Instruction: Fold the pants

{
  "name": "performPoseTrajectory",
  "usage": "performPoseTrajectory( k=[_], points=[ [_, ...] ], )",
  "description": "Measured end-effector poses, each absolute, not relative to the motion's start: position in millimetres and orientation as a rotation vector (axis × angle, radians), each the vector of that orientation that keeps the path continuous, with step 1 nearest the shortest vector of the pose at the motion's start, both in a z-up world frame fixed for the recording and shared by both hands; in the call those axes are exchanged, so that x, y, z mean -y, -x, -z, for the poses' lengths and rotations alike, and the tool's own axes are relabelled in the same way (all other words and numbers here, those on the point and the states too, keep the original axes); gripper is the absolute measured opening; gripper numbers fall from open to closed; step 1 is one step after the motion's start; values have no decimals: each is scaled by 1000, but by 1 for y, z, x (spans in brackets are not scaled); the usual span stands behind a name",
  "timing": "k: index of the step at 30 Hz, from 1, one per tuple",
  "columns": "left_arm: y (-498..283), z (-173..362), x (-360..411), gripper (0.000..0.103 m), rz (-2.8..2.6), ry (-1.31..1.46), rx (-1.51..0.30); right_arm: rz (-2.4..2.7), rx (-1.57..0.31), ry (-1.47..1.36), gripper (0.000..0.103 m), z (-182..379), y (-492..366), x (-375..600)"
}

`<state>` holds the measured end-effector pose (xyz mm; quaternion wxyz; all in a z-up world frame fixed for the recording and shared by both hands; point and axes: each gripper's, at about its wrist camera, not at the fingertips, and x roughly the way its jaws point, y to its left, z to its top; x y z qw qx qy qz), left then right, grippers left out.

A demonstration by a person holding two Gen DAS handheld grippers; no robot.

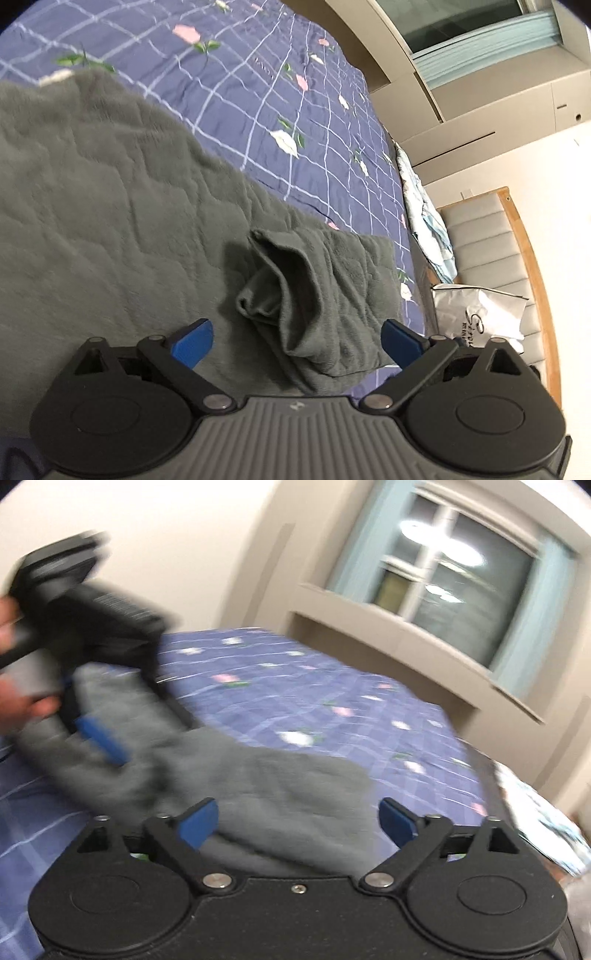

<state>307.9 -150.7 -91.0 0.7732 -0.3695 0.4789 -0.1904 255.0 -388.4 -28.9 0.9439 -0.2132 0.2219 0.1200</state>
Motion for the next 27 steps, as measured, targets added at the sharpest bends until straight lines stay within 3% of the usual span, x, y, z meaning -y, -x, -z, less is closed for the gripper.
performPoseTrajectory(
  k=[4,10,14,17,27],
  points=[
    [-311,101,160,81,392,854,-1056,-96,-456,353,101,28,-299,408],
    [-309,107,170,68,406,852,-1058,-23,-508,301,101,52,-368,412],
    [-311,111,174,50,408,845,-1069,-18,-573,317,101,74,-383,408],
    [-313,112,175,43,411,848,-1070,-11,-599,333,101,91,-382,407],
    [-315,112,170,43,415,841,-1077,22,-592,245,101,78,-341,421]
  ],
)
